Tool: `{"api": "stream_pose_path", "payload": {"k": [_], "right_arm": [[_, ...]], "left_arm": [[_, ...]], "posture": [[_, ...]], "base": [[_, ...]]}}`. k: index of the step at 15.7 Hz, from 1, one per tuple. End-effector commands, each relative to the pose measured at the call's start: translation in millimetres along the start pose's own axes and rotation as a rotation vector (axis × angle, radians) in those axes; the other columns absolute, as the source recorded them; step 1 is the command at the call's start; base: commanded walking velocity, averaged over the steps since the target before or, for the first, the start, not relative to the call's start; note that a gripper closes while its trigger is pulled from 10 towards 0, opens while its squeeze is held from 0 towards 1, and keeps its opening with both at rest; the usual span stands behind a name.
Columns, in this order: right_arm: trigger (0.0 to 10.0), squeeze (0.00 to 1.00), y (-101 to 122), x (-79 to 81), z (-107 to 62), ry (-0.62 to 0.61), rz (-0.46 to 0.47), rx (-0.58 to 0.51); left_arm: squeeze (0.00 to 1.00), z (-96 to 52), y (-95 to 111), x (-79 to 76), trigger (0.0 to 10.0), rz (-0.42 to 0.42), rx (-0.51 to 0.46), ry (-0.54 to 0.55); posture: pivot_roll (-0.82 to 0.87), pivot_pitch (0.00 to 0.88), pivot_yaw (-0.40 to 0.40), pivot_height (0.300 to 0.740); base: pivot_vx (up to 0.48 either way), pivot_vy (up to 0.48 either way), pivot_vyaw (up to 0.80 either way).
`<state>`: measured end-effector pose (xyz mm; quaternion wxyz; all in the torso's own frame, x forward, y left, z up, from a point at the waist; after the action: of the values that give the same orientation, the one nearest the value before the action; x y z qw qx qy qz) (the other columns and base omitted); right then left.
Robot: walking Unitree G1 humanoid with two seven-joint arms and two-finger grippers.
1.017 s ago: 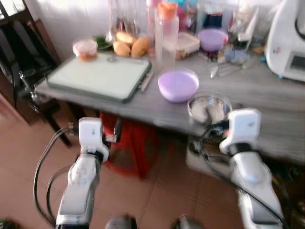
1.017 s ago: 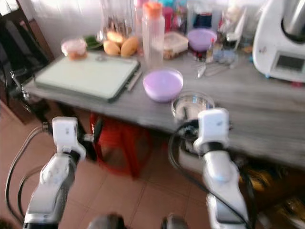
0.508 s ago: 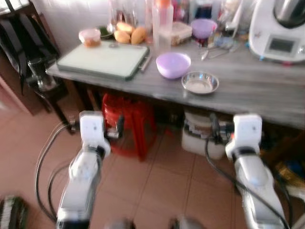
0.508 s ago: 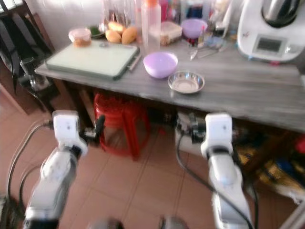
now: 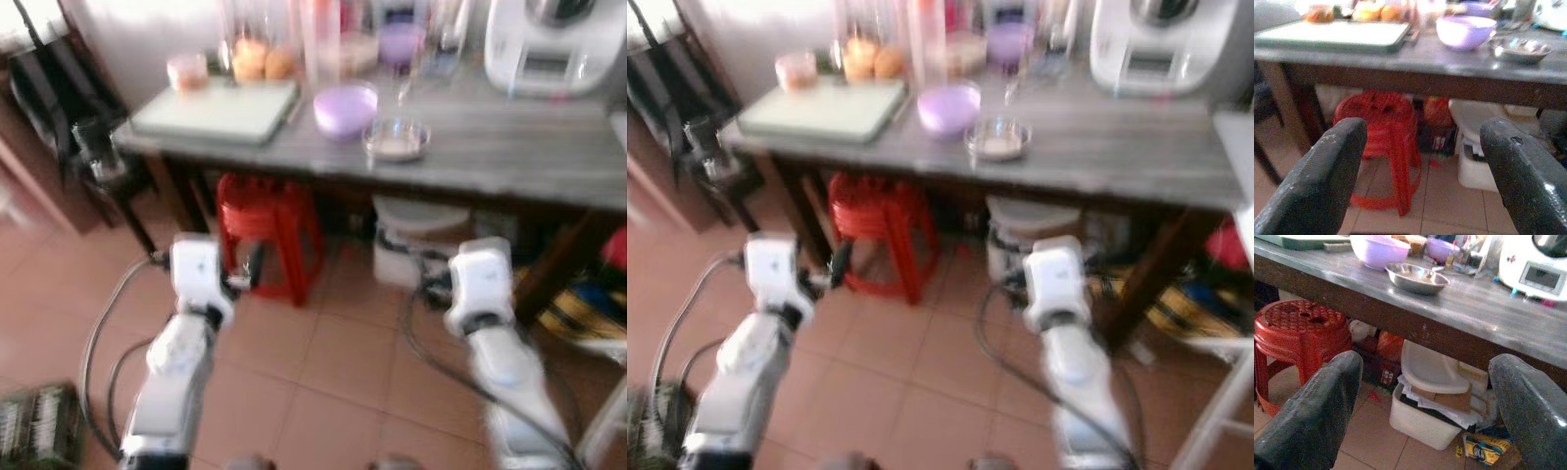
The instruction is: Setting the table
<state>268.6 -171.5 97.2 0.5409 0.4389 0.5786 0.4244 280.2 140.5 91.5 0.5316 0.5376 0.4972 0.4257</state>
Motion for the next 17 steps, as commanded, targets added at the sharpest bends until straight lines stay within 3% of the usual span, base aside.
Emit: {"api": "stream_pose_path", "payload": {"k": [1,3,5,7,9,12,17], "right_arm": [[10.0,0.00,11.6,-2.9,-2.2,-0.026,0.063,-0.050],[10.0,0.00,12.4,-3.4,-17.5,-0.015,0.132,-0.106],[10.0,0.00,5.9,-9.8,-25.3,-0.144,0.165,-0.069],[10.0,0.00,9.6,-7.7,-20.1,-0.148,0.115,-0.064],[10.0,0.00,15.5,-7.8,-15.1,-0.132,0.186,-0.094],[10.0,0.00,12.6,-12.0,-6.7,-0.102,0.162,-0.069],[10.0,0.00,3.6,-6.2,-12.3,-0.145,0.217,-0.049]], "left_arm": [[0.00,-0.5,5.0,4.4,10.0,-0.003,-0.027,0.016],[0.00,-1.3,9.9,8.4,10.0,0.023,-0.071,0.032],[0.00,-5.6,2.0,13.2,10.0,-0.006,-0.024,0.045],[0.00,-8.4,-0.4,6.1,10.0,-0.018,-0.018,0.019],[0.00,-9.9,-0.2,4.8,10.0,-0.011,-0.039,0.020],[0.00,-14.5,-3.1,6.2,10.0,-0.010,-0.055,0.067],[0.00,-4.4,-2.0,-8.5,10.0,-0.006,-0.036,-0.041]], "posture": [[-0.05,0.000,0.051,0.740],[-0.04,0.000,0.031,0.740],[-0.06,0.000,0.033,0.740],[-0.05,0.000,0.019,0.740],[-0.04,0.000,-0.016,0.740],[-0.01,0.000,-0.075,0.740],[-0.03,0.000,0.004,0.740]], "base": [[0.000,0.000,0.00],[0.000,0.000,0.00],[0.000,0.000,0.00],[0.000,0.000,0.00],[0.000,0.000,0.00],[0.000,0.000,0.00],[0.000,0.000,-0.40]]}}
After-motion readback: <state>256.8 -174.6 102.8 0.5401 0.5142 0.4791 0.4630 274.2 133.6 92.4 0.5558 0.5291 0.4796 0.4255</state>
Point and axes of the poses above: a point about 5 cm out from each wrist's last joint towards the gripper, its own z axis pointing out of the wrist towards the gripper, its own y axis along the axis of the wrist's last joint, x = y × z, the point moved 2 cm from there along z, pointing out of the wrist towards the gripper, and after that the axes turned 1 degree about z, right-handed, at the moved point
